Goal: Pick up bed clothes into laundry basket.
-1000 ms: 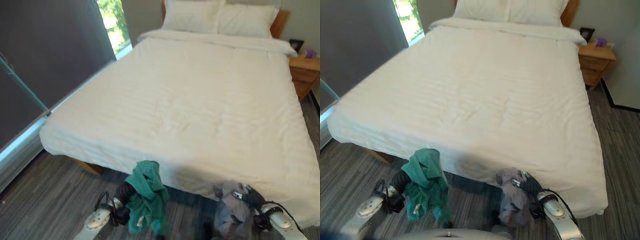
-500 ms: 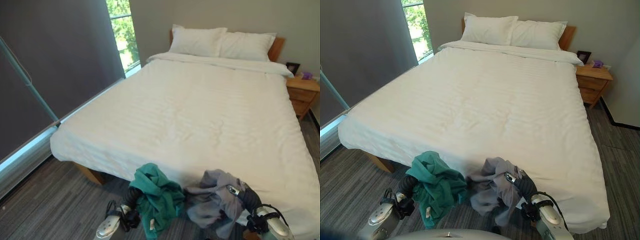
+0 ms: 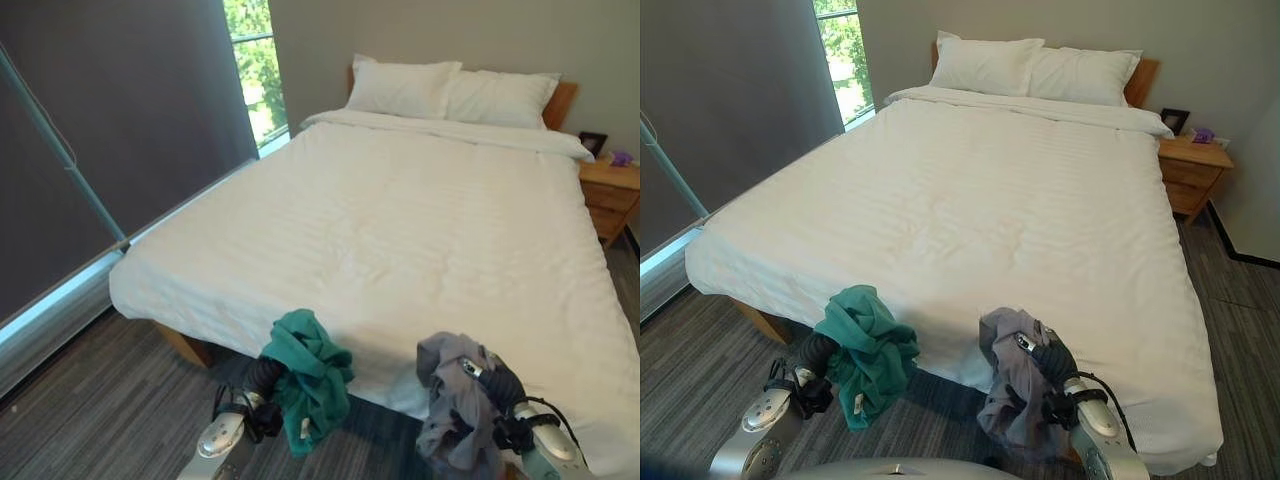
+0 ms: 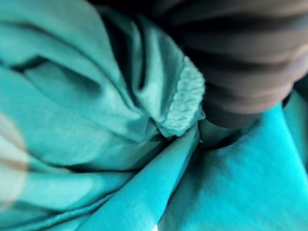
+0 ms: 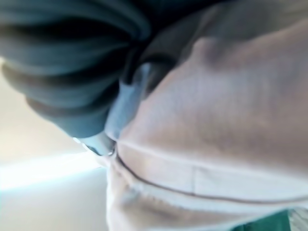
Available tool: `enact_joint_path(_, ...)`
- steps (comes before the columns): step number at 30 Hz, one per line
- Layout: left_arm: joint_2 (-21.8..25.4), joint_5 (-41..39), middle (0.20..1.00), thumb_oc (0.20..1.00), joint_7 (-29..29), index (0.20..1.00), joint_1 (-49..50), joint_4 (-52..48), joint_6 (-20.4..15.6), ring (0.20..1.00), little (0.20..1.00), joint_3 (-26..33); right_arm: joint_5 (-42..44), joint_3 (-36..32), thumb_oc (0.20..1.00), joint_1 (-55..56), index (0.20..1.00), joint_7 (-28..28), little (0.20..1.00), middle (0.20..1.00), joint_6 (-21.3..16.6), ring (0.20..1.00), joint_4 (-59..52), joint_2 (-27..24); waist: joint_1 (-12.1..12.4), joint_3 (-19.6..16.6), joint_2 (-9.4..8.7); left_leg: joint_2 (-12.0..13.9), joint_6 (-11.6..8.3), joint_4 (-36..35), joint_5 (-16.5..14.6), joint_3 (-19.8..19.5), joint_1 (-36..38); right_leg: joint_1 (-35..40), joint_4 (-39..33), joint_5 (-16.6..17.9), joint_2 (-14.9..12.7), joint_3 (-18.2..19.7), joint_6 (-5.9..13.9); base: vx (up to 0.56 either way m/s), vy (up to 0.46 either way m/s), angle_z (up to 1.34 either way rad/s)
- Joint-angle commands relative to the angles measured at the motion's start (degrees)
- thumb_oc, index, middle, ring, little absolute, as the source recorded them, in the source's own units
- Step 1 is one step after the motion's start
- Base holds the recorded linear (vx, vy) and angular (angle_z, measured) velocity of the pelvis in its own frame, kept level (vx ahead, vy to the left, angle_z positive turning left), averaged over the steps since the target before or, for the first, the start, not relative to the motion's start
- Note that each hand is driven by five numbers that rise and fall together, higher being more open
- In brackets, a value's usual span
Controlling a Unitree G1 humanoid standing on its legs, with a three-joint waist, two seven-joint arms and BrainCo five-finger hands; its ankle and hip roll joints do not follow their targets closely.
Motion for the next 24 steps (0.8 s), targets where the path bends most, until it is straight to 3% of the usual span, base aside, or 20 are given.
enact_joint_path(1, -1.0, 2.0, 0.200, 0.200, -0.1, 0.200, -5.3, -0.3, -4.8, 0.200, 0.200, 2.5, 0.2, -1.3, 0.200, -5.7, 0.200, 0.1, 0.200, 0.200, -4.3, 0.200, -2.9, 0.5, -0.4, 1.4, 0.01, -4.4, 3.70, 0.7, -1.9, -3.1, 2.5, 2.6, 2.7, -2.5, -0.3, -1.6, 2.13, 0.00, 0.000, 0.00)
enact_joint_path(7, -0.9, 2.3, 0.200, 0.200, -0.3, 0.200, -5.4, -0.5, -4.8, 0.200, 0.200, 2.6, 0.3, -1.6, 0.200, -4.9, 0.200, 0.4, 0.200, 0.200, -4.0, 0.200, -3.1, 0.5, -0.5, 1.6, -0.04, -4.4, 3.66, 0.7, -1.3, -3.7, 2.2, 2.6, 2.8, -2.3, -0.5, -1.7, 2.01, 0.01, -0.013, 0.04)
enact_joint_path(8, -1.4, 10.1, 0.200, 0.200, 7.8, 0.200, -6.8, -5.3, -11.3, 0.200, 0.200, 16.8, -1.7, -9.4, 0.200, -15.8, 0.200, -7.1, 0.200, 0.200, -7.1, 0.200, -0.5, 0.0, -1.6, 2.5, -0.26, -0.3, 1.94, 0.9, 0.7, 9.7, -0.7, 1.9, 4.1, -3.6, -2.7, -6.2, 2.50, 0.00, 0.000, 0.00)
enact_joint_path(14, -1.4, 9.5, 0.200, 0.200, 9.4, 0.200, -7.3, -3.8, -11.7, 0.200, 0.200, 18.8, -1.1, -12.4, 0.200, -14.2, 0.200, -8.5, 0.200, 0.200, -7.8, 0.200, -1.2, -0.4, -2.1, 3.1, -0.38, -0.1, 1.84, 1.6, 0.3, 8.9, 0.3, 2.6, 4.3, -4.1, -2.3, -4.4, 1.94, 0.01, -0.018, 0.00)
enact_joint_path(17, -0.9, 9.7, 0.200, 0.200, 10.2, 0.200, -8.2, -3.3, -12.0, 0.200, 0.200, 19.8, -1.3, -14.7, 0.200, -13.9, 0.200, -9.8, 0.200, 0.200, -8.5, 0.200, -1.4, -1.0, -2.8, 3.8, -0.77, 0.3, 1.64, 5.0, -0.7, 8.8, -0.4, 2.2, 5.2, -4.4, -2.1, -3.5, 1.45, -0.02, -0.041, -0.01)
enact_joint_path(18, -0.2, 10.1, 0.200, 0.200, 11.5, 0.200, -9.6, -3.2, -12.7, 0.200, 0.200, 21.2, -1.7, -17.0, 0.200, -14.0, 0.200, -11.0, 0.200, 0.200, -9.7, 0.200, -2.0, -1.4, -3.5, 5.0, -1.26, 0.5, 1.30, 9.1, -1.7, 8.1, -2.1, 1.3, 5.9, -4.3, -2.0, -2.2, 1.08, -0.08, -0.006, -0.11)
enact_joint_path(19, 0.2, 10.2, 0.200, 0.200, 12.5, 0.200, -10.6, -3.3, -13.3, 0.200, 0.200, 21.6, -2.1, -17.2, 0.200, -15.0, 0.200, -11.8, 0.200, 0.200, -10.4, 0.200, -1.8, -1.8, -3.1, 5.7, -1.36, 0.1, 1.11, 10.8, -2.3, 5.4, -3.0, 0.4, 6.5, -4.1, -1.7, -0.5, 0.98, -0.08, -0.005, -0.17)
enact_joint_path(20, 0.2, 10.2, 0.200, 0.200, 12.5, 0.200, -10.7, -3.2, -13.3, 0.200, 0.200, 21.6, -2.1, -17.2, 0.200, -15.0, 0.200, -11.8, 0.200, 0.200, -10.4, 0.200, -1.8, -1.8, -3.1, 5.6, -1.38, 0.1, 1.12, 10.8, -2.3, 5.4, -3.1, 0.3, 6.5, -4.1, -1.7, -0.5, 0.98, -0.07, 0.027, -0.34)
enact_joint_path(21, 0.6, 10.0, 0.200, 0.200, 13.9, 0.200, -11.9, -4.0, -14.1, 0.200, 0.200, 22.6, -2.4, -17.3, 0.200, -16.3, 0.200, -12.6, 0.200, 0.200, -11.1, 0.200, -1.6, -2.3, -2.4, 6.1, -1.62, -1.6, 0.98, 12.1, -2.6, -0.6, -4.0, -1.5, 6.9, -3.2, -1.1, 2.5, 0.98, -0.09, 0.024, -0.88)
enact_joint_path(22, 0.5, 10.2, 0.200, 0.200, 15.4, 0.200, -13.0, -5.1, -15.0, 0.200, 0.200, 24.1, -2.3, -18.3, 0.200, -17.1, 0.200, -13.3, 0.200, 0.200, -11.8, 0.200, -1.3, -2.7, -1.8, 6.3, -2.28, -4.5, 1.38, 12.6, -4.0, -9.4, -4.7, -4.3, 7.1, -0.9, -0.3, 8.5, 1.60, -0.04, 0.058, -1.63)
enact_joint_path(24, 1.3, 11.4, 0.200, 0.200, 15.6, 0.200, -12.9, -7.1, -15.7, 0.200, 0.200, 25.9, -2.6, -20.4, 0.200, -16.4, 0.200, -13.7, 0.200, 0.200, -12.6, 0.200, -1.3, -2.8, -2.1, 6.2, -2.29, -8.2, 2.63, 14.8, -6.1, -20.4, -3.7, -6.5, 7.2, 1.4, 2.0, 16.6, 2.55, 0.01, 0.123, -2.77)
